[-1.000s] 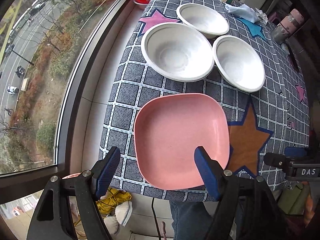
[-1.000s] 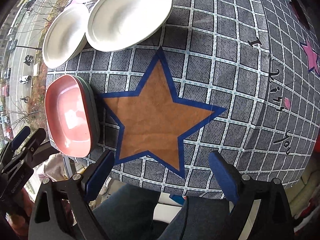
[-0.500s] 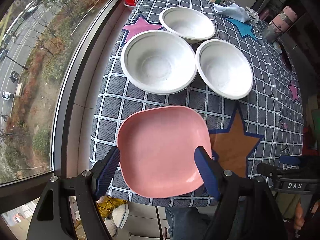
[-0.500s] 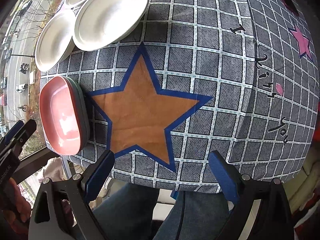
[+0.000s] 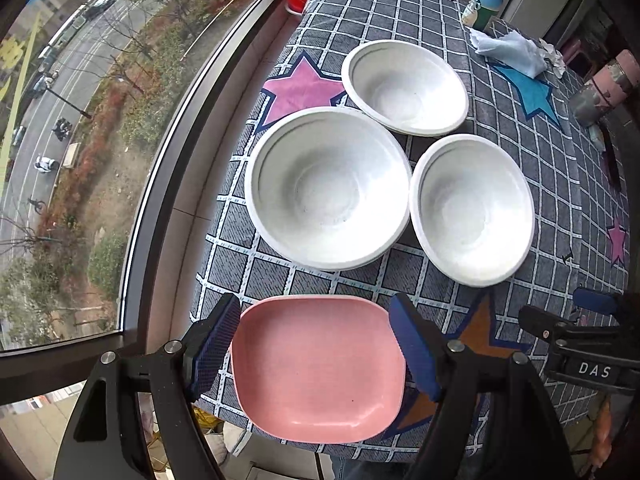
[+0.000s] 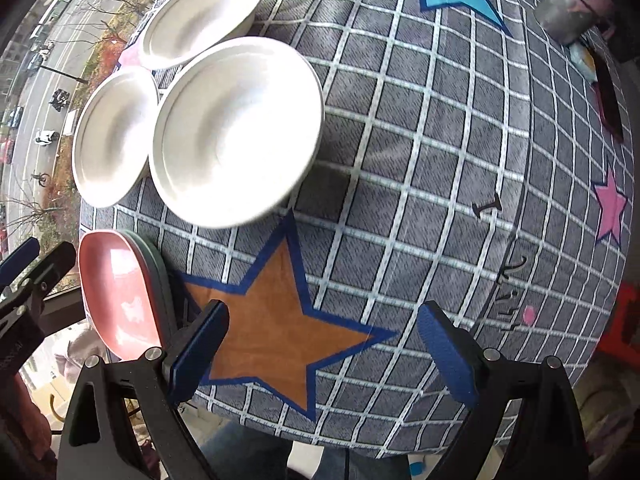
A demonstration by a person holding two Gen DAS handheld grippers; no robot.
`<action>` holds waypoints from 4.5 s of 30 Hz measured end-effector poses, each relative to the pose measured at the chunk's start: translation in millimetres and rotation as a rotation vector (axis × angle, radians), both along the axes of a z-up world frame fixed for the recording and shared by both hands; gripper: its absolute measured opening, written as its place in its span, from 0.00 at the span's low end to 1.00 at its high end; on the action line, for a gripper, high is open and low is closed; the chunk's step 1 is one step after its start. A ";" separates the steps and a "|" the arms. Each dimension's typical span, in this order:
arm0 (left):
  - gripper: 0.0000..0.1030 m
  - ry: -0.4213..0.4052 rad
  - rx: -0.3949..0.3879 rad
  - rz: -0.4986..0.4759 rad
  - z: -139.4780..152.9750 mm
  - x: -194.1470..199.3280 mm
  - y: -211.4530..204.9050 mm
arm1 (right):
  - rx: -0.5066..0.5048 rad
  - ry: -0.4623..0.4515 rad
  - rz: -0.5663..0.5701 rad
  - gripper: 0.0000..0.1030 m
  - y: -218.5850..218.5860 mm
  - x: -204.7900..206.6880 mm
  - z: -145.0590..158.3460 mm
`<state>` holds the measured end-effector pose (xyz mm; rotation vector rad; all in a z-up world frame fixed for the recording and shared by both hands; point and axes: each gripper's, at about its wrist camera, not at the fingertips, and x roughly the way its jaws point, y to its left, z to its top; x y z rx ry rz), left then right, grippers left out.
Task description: Organize plates and bowls
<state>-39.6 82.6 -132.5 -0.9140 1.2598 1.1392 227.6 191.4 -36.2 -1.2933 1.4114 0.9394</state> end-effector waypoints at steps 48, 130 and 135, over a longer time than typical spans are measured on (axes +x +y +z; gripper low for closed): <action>0.31 0.028 -0.247 -0.525 -103.2 189.8 -56.5 | -0.054 0.090 -0.193 0.21 -15.9 191.0 156.4; 0.48 0.062 -0.061 0.016 -100.2 -71.4 124.8 | 0.038 0.140 0.026 0.77 321.4 -13.0 221.7; 0.33 0.053 -0.056 -0.019 -100.1 -56.2 119.5 | 0.028 0.234 -0.032 0.40 314.0 -14.0 190.2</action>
